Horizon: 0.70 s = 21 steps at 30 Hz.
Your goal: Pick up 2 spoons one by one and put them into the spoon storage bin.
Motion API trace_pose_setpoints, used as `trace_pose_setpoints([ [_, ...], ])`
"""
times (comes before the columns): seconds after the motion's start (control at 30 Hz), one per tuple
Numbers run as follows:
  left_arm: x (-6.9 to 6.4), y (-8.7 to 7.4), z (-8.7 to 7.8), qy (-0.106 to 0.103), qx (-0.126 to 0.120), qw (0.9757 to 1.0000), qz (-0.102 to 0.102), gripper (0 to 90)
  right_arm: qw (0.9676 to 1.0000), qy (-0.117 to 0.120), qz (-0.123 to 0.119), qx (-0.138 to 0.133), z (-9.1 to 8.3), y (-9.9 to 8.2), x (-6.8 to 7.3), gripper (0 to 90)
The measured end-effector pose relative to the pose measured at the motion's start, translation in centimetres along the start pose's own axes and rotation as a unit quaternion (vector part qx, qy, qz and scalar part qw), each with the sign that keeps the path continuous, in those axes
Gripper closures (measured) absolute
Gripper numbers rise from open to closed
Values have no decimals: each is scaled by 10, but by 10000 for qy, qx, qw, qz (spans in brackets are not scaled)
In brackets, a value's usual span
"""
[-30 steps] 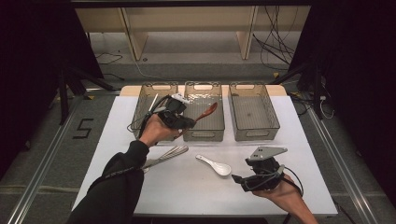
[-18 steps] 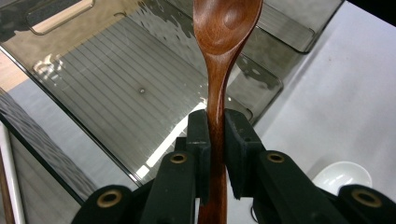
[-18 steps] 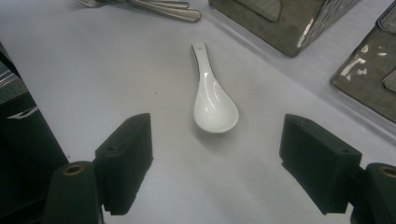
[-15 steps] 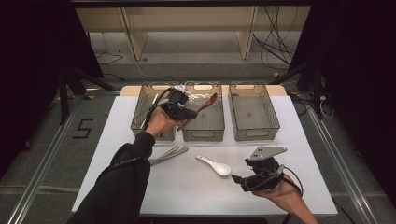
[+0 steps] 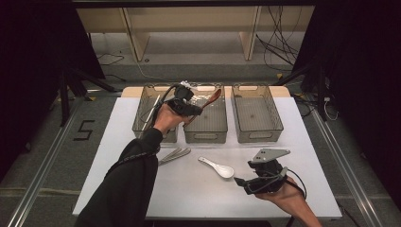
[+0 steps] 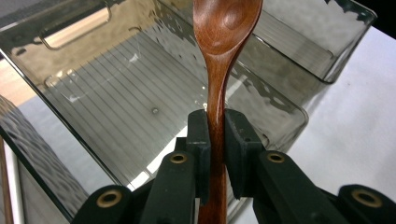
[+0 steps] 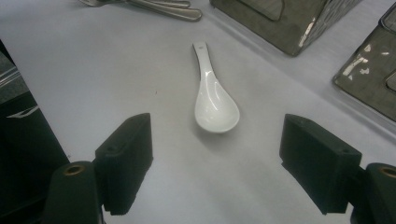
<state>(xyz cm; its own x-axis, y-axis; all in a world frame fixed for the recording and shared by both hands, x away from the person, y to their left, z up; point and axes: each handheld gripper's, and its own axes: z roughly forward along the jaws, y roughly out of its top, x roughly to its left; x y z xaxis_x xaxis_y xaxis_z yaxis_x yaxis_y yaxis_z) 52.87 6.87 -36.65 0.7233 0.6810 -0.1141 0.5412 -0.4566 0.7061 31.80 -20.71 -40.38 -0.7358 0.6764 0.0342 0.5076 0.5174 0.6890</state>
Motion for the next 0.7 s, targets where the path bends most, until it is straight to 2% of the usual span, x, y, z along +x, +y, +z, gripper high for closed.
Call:
trace_pose_setpoints([
  [0.27, 2, 2, 11, 74, 41, 9999, -83, 803, 10000, 8, -5, 3, 0, 0, 0, 264],
  [0.47, 6, 0, 18, 84, 4, 9997, -244, 802, 10000, 10, -8, 2, -1, 0, 0, 264],
  [0.7, 8, -4, 27, 126, 100, 9996, -249, 795, 10000, 13, -6, 6, 0, 0, 0, 264],
])
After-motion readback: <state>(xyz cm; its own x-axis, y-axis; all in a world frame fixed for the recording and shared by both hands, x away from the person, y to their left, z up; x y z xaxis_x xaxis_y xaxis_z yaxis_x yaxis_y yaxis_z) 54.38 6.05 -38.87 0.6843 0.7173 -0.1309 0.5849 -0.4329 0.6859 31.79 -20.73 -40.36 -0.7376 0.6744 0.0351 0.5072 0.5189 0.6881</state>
